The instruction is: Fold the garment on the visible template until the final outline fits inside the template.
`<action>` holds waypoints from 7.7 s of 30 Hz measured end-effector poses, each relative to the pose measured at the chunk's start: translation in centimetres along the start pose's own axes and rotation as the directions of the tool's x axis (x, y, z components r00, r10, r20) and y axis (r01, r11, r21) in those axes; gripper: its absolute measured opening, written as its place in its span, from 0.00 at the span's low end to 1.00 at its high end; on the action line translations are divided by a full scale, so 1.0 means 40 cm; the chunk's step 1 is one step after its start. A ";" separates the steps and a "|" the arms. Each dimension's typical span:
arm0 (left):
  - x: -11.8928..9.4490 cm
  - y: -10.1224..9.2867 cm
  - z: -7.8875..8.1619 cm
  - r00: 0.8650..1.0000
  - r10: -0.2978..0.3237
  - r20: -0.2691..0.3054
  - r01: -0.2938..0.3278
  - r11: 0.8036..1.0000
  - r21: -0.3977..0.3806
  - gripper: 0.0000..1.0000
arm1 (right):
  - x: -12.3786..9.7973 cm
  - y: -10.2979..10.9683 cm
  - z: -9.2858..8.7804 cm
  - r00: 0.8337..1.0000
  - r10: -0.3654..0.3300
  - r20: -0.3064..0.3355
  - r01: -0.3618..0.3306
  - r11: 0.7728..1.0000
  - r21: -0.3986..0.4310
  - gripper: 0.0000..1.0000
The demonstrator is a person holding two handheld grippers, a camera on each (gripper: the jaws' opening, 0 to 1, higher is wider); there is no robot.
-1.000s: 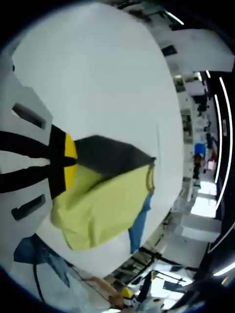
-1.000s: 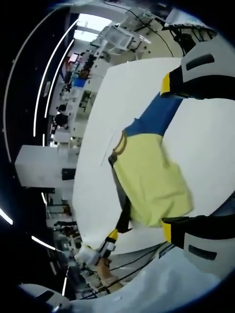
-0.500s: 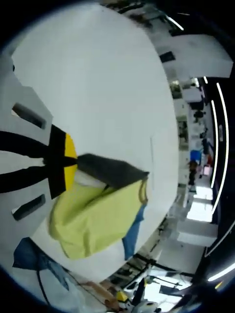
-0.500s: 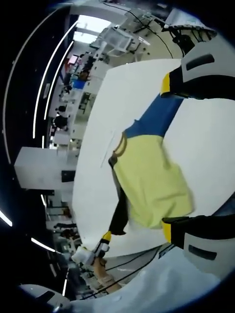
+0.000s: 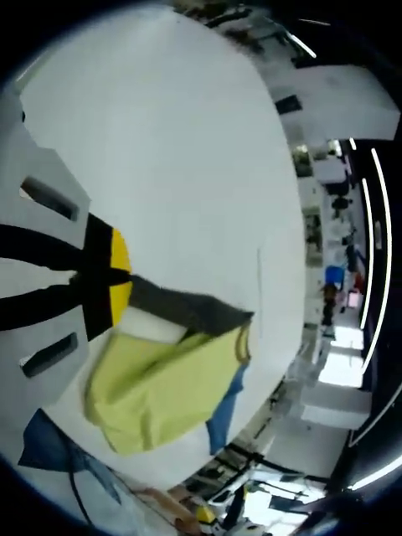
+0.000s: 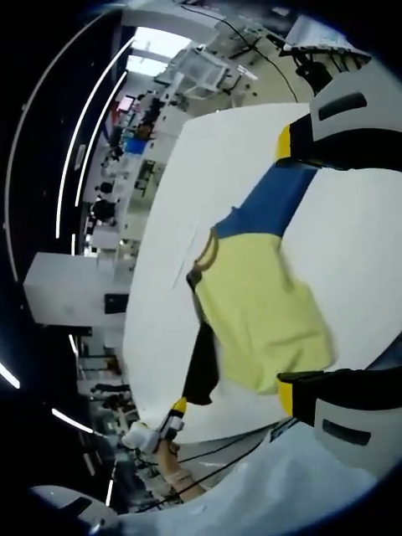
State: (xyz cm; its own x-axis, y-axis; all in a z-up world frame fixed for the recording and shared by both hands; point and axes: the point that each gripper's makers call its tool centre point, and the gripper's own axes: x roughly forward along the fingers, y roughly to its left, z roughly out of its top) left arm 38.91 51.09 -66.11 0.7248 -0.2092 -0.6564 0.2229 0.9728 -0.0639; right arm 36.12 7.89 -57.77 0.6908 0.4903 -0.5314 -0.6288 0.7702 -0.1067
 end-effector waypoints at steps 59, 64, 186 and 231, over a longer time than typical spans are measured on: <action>0.064 0.267 -0.041 0.994 0.107 -0.034 -0.111 0.980 -0.167 0.00 | 0.026 -0.013 0.021 0.999 -0.035 -0.003 0.035 0.999 -0.001 1.00; 0.068 0.291 -0.038 0.991 0.129 -0.028 -0.132 0.975 -0.181 0.00 | 0.026 -0.015 0.021 0.999 -0.035 -0.007 0.035 0.999 -0.006 1.00; 0.099 0.503 -0.037 0.896 0.437 -0.077 -0.439 0.899 0.000 0.35 | 0.034 0.013 0.018 0.999 -0.032 -0.013 0.032 0.999 0.011 1.00; 0.084 0.201 0.146 0.987 0.138 0.082 -0.155 0.950 0.271 0.74 | 0.038 0.006 0.005 1.000 -0.024 0.009 0.024 0.999 0.040 1.00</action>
State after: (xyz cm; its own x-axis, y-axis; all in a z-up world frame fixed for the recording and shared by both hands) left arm 46.95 57.64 -64.42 0.7997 -0.0809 -0.5949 0.2759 0.9296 0.2444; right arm 37.09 8.90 -58.45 0.7090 0.4748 -0.5214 -0.5972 0.7975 -0.0858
